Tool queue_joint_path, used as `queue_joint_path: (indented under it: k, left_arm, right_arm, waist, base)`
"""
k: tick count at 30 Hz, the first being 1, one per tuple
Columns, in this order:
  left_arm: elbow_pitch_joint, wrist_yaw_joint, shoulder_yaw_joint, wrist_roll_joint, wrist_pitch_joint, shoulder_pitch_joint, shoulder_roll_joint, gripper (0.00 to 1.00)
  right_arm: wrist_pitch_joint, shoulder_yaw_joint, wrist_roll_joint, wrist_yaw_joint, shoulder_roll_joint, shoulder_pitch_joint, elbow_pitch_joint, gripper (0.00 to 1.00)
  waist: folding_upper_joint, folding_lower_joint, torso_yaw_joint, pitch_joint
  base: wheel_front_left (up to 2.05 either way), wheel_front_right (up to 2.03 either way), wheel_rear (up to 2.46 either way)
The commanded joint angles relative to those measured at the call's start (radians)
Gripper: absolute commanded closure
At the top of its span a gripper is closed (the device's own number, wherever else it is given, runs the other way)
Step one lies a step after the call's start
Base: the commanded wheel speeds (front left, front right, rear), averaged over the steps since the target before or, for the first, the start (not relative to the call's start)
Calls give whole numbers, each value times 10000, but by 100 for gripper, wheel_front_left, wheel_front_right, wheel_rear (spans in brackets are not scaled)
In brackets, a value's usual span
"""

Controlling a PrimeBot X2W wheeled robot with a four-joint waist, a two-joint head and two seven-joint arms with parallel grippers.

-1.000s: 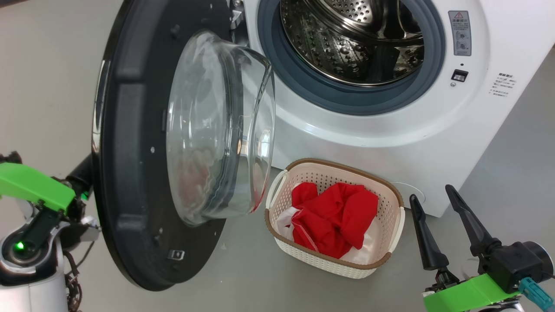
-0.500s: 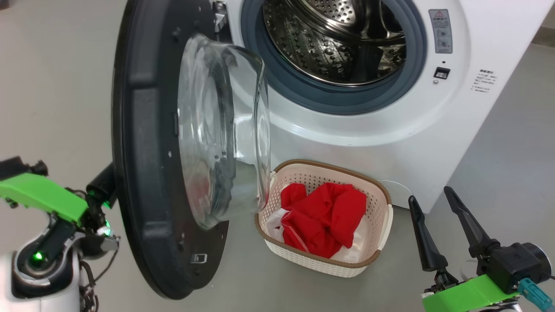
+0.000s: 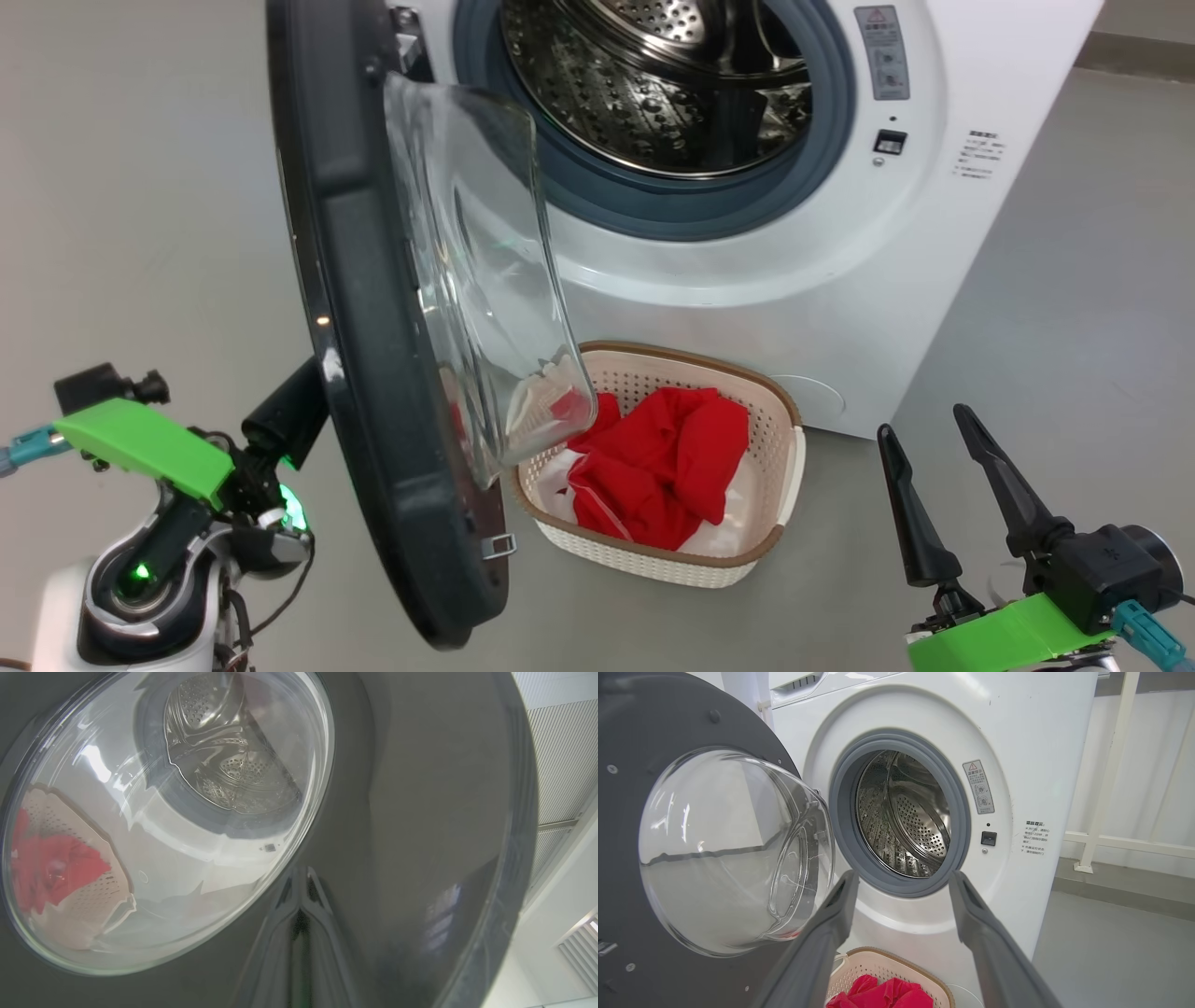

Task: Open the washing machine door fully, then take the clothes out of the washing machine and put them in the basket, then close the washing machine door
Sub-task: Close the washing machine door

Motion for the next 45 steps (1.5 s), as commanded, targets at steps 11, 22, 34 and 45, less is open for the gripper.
queue_joint_path:
  k: [11,22,34,45]
  left_arm:
    - [-580,-7,-265,-657,-277,-29,123,100]
    - [-628,-52,-527,-1003,-497,-129,122,100]
    - [-569,-181,-1033,-1576,-1161,-515,122,100]
    - [-566,-372,-1698,-2265,-1713,-1050,122,100]
  right_arm:
    - [-135,305,147,63,-104,-331,-139,0]
    - [-186,292,175,63,-104,-431,-125,0]
    - [-209,332,124,63,-104,-598,-143,0]
    - [-231,400,202,63,-104,-857,-22,0]
  waist:
    - [0,-1,-717,138]
    - [0,-1,-1321,280]
    - [0,-1,-1722,672]
    - [0,-1,-2174,997]
  base:
    - [0,0,0]
    - [0,0,0]
    - [0,0,0]
    - [0,0,0]
